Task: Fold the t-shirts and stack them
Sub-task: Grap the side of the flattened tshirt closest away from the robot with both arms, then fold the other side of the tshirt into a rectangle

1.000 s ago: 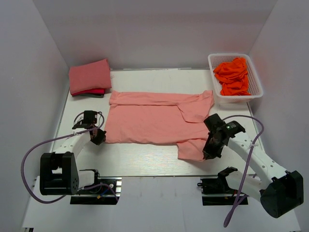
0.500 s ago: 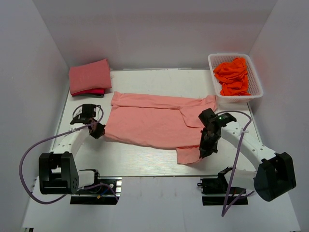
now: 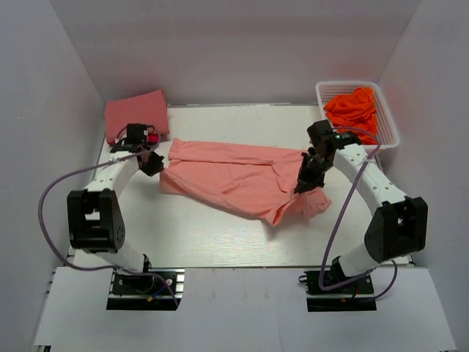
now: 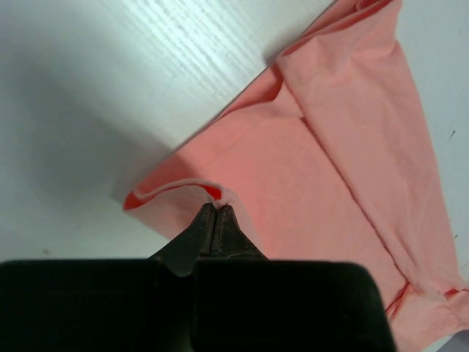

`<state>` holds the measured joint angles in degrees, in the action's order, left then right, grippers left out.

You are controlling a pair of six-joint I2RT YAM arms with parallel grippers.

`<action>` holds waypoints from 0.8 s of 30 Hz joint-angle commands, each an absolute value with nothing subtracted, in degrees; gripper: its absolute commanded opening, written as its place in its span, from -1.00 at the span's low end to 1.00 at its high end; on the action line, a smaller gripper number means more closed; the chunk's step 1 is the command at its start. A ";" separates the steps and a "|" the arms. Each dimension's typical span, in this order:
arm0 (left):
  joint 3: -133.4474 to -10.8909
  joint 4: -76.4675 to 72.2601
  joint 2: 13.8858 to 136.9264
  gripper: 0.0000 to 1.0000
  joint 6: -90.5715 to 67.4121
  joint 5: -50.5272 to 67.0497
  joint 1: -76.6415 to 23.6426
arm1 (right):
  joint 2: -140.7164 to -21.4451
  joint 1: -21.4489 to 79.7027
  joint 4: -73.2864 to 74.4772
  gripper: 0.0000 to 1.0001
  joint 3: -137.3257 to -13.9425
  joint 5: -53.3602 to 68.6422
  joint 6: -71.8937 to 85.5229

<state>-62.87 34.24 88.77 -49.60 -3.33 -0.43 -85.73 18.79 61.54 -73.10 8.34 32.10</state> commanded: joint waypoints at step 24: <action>-99.49 31.65 120.49 -1.00 -45.88 -2.29 -0.53 | -109.14 3.16 52.93 -1.00 -100.63 12.22 20.75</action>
